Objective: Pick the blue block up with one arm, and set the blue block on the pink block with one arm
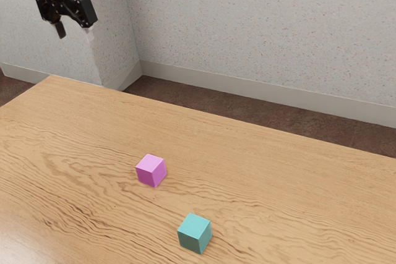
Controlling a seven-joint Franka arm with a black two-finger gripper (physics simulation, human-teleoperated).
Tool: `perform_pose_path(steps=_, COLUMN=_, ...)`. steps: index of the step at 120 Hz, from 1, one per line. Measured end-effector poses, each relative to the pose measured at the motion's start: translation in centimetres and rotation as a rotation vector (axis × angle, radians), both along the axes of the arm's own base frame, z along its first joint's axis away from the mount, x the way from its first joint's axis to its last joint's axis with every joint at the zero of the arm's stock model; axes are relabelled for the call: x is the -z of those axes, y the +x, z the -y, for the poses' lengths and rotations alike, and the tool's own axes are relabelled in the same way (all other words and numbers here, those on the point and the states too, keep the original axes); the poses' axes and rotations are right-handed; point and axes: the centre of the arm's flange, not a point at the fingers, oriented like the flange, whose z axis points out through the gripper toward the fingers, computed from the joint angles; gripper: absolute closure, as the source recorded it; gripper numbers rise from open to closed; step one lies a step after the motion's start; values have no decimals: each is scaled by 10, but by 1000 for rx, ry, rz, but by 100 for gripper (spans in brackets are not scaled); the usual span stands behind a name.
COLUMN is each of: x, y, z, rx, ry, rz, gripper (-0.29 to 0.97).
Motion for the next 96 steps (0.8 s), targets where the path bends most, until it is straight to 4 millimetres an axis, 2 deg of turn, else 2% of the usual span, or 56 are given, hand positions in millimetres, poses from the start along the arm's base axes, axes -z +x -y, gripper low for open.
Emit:
perform_pose_path(steps=9, x=-6, y=-4, z=-17, rx=-10, ry=-9, rz=35, gripper=3)
perform_pose_path(steps=14, x=-4, y=-1, z=-29, rx=-25, ry=-7, rz=40, gripper=3)
perform_pose_path(steps=18, x=4, y=7, z=-40, rx=-47, ry=18, rz=30, gripper=3)
perform_pose_path(steps=22, x=22, y=25, z=-44, rx=-61, ry=45, rz=0, gripper=3)
perform_pose_path(steps=24, x=33, y=36, z=-33, rx=-49, ry=49, rz=-17, gripper=3)
perform_pose_path(steps=26, x=47, y=48, z=-13, rx=-24, ry=49, rz=-37, gripper=2)
perform_pose_path(steps=28, x=64, y=61, z=17, rx=12, ry=57, rz=-58, gripper=2)
perform_pose_path(steps=31, x=91, y=76, z=73, rx=74, ry=76, rz=-91, gripper=2)
perform_pose_path(steps=34, x=114, y=81, z=123, rx=123, ry=87, rz=-116, gripper=3)
perform_pose_path(steps=36, x=133, y=82, z=146, rx=142, ry=88, rz=-138, gripper=3)
perform_pose_path(steps=39, x=159, y=81, z=171, rx=159, ry=82, rz=-167, gripper=3)
perform_pose_path(steps=45, x=211, y=75, z=204, rx=177, ry=63, rz=-222, gripper=3)
perform_pose_path(steps=52, x=267, y=67, z=223, rx=186, ry=-3, rz=-283, gripper=3)
perform_pose_path(steps=58, x=304, y=40, z=233, rx=205, ry=-60, rz=-309, gripper=3)
perform_pose_path(steps=63, x=315, y=20, z=252, rx=231, ry=-63, rz=-287, gripper=3)
perform_pose_path(steps=68, x=323, y=9, z=264, rx=241, ry=-57, rz=-259, gripper=3)
perform_pose_path(steps=76, x=337, y=-8, z=273, rx=236, ry=-48, rz=-221, gripper=3)
perform_pose_path(steps=85, x=370, y=-36, z=281, rx=234, ry=-43, rz=-197, gripper=3)
perform_pose_path(steps=96, x=385, y=-61, z=298, rx=253, ry=-31, rz=-130, gripper=3)
